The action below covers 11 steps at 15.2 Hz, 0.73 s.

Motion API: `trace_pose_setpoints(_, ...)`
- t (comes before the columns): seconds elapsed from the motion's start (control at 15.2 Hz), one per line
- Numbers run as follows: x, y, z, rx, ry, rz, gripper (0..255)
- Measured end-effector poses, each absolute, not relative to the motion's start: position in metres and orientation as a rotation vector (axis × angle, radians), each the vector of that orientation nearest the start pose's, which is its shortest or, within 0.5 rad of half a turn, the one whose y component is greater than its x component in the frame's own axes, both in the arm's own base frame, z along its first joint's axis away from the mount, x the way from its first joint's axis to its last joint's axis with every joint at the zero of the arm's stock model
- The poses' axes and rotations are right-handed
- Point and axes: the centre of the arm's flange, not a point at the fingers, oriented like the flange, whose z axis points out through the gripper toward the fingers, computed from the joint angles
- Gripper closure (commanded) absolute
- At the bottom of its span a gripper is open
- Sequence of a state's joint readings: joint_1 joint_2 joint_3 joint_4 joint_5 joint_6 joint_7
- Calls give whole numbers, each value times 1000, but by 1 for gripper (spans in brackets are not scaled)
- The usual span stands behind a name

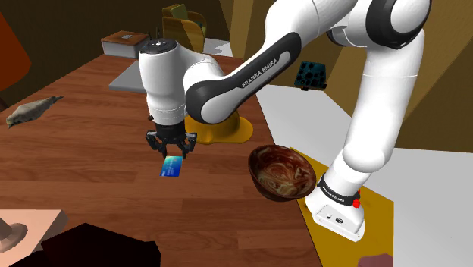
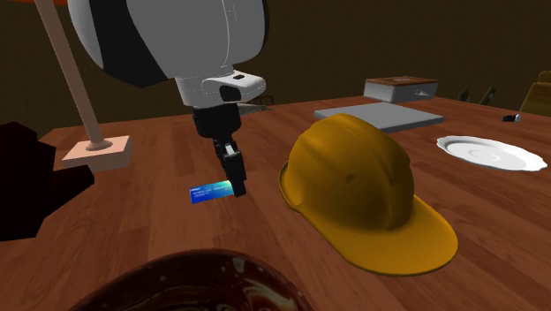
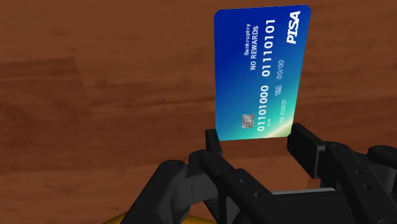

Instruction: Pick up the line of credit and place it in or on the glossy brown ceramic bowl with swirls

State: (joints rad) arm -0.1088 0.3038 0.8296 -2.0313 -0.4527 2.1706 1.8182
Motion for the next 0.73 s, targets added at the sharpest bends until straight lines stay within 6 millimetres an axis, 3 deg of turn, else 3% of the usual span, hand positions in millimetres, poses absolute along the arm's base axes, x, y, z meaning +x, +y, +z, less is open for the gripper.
trace_pose_setpoints(0.4, 457, 359, 339, -2935, 1323, -197, 255)
trace_pose_setpoints(0.73, 457, 358, 363, -2936, 1324, -196, 255)
